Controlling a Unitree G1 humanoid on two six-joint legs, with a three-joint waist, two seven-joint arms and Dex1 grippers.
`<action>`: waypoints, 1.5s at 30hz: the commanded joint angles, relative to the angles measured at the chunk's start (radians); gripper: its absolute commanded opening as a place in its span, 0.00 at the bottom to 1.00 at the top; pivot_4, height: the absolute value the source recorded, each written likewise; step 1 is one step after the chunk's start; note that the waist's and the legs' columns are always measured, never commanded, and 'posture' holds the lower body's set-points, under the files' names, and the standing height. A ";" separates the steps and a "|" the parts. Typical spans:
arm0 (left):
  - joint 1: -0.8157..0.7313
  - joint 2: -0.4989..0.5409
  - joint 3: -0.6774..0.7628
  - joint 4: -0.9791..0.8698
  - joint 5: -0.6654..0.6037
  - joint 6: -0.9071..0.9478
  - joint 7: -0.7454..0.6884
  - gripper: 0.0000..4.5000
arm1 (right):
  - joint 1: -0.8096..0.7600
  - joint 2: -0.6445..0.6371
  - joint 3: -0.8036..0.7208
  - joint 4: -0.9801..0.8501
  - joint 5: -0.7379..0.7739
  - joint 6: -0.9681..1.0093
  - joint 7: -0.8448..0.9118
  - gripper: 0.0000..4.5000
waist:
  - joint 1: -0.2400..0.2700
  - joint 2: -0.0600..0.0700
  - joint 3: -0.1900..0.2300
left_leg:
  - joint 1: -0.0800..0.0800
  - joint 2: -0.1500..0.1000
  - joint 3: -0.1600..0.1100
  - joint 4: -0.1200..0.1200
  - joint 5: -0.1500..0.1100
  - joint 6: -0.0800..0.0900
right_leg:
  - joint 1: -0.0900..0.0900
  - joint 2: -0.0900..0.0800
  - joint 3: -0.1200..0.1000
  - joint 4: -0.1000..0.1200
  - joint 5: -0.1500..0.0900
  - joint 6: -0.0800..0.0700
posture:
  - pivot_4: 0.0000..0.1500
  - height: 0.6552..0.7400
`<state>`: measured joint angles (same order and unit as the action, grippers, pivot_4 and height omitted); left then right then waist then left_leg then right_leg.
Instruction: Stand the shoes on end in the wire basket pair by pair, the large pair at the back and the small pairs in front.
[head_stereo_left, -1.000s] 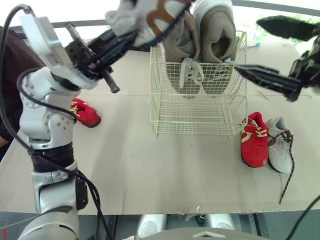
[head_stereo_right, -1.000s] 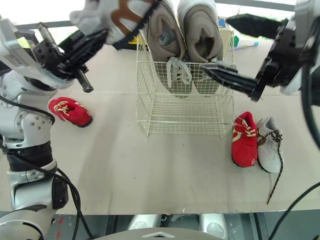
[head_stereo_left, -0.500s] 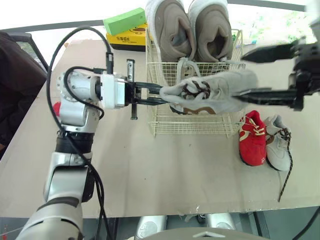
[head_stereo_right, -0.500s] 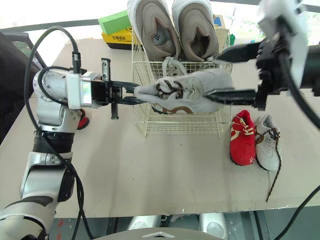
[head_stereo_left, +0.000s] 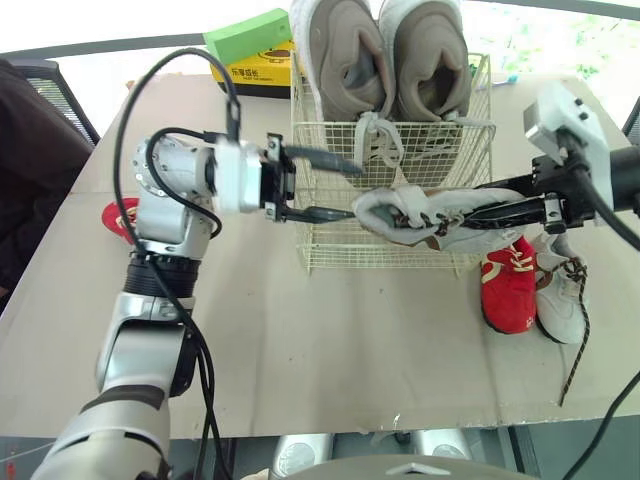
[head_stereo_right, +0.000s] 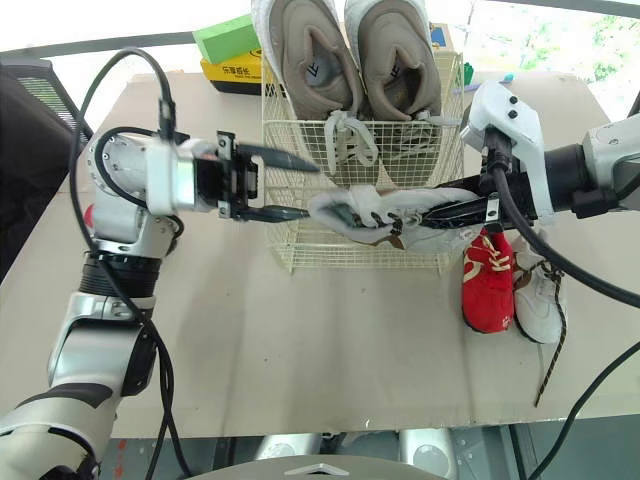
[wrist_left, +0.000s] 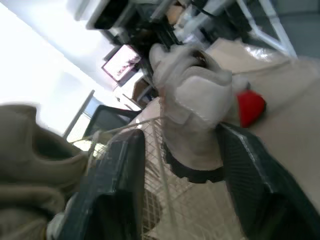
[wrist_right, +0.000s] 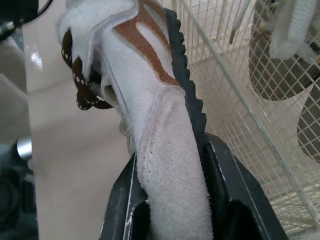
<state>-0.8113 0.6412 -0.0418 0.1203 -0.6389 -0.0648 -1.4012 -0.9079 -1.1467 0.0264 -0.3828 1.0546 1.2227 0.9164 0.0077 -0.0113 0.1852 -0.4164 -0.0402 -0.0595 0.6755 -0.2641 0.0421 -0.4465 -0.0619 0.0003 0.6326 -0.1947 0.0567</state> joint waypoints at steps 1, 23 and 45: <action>0.106 0.095 0.149 -0.116 -0.394 0.609 0.319 0.84 | 0.092 0.087 -0.195 0.018 0.188 0.089 -0.171 0.08 | -0.008 0.000 0.000 | 0.001 0.000 0.000 0.000 0.000 0.000 | 0.000 0.000 0.000 0.002 0.000 0.000 | 1.00 1.00; 0.353 -0.299 0.130 -0.383 -0.656 0.863 0.854 0.38 | 0.465 0.326 -0.227 -0.261 0.771 -0.366 -1.014 0.07 | 0.003 -0.001 -0.001 | 0.019 0.004 0.011 0.009 0.001 0.000 | 0.015 0.009 0.014 0.009 0.000 -0.008 | 1.00 1.00; 0.244 -0.335 0.138 -0.292 -0.478 0.832 0.835 0.52 | 0.496 0.327 -0.193 -0.309 0.733 -0.475 -0.996 0.07 | 0.004 -0.001 -0.001 | 0.019 0.007 0.012 0.009 0.000 0.001 | 0.015 0.010 0.016 0.007 0.000 -0.008 | 1.00 1.00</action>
<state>-0.5420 0.3125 0.0714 -0.1811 -1.1641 0.8155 -0.5950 -0.3884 -0.8125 -0.1698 -0.6235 1.7380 0.7587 -0.0988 0.0122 -0.0123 0.1843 -0.3976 -0.0336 -0.0469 0.6844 -0.2640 0.0431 -0.4319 -0.0520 0.0161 0.6395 -0.1952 0.0487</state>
